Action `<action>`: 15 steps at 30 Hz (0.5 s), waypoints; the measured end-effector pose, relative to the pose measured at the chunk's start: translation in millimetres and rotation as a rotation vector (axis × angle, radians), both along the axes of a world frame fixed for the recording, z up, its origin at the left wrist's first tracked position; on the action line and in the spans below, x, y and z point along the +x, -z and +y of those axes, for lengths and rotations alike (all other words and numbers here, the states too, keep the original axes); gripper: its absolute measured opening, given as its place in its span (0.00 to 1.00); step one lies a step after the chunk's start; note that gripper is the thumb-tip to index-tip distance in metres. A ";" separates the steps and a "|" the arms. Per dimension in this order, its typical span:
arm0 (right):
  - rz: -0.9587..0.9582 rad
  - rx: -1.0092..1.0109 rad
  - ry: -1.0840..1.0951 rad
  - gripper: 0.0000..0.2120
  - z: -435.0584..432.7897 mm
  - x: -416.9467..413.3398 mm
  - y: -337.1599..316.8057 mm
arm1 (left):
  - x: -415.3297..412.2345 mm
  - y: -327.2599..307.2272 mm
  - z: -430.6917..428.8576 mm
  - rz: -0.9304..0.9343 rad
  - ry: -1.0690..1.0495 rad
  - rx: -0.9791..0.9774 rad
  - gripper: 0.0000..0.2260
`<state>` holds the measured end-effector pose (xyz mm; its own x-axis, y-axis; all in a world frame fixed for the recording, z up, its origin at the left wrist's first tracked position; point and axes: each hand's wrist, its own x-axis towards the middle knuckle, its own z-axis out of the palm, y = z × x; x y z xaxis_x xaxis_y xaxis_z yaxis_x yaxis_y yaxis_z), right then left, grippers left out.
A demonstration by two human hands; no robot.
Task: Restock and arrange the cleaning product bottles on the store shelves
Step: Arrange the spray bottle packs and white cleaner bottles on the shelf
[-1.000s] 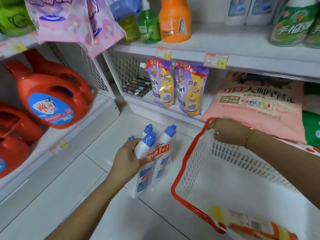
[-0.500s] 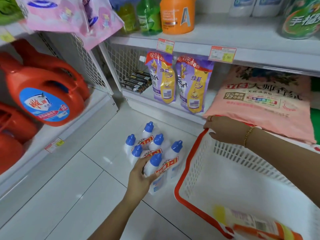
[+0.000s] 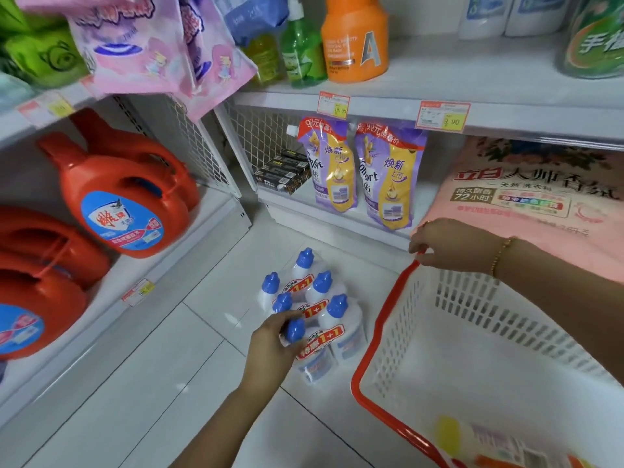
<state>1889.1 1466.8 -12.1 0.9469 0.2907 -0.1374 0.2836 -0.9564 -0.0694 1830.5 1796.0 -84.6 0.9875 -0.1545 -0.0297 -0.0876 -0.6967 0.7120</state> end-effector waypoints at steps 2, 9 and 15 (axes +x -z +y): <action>-0.097 0.134 0.031 0.08 -7.7 0.5 -27.8 | 7.6 -17.5 -7.3 -0.050 0.060 0.015 0.12; -0.878 0.340 0.377 0.08 -87.4 0.5 -124.8 | 71.7 -136.5 -101.1 -0.344 0.210 -0.244 0.04; -0.981 0.200 0.681 0.12 -168.4 -0.3 -132.3 | 150.7 -219.9 -224.7 -0.469 0.360 -0.387 0.08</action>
<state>1888.8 1298.4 120.2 0.5908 -0.3741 0.7148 -0.2592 -0.9271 -0.2709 1981.2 1571.3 135.3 0.7684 -0.3871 0.5096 -0.6232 -0.2715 0.7334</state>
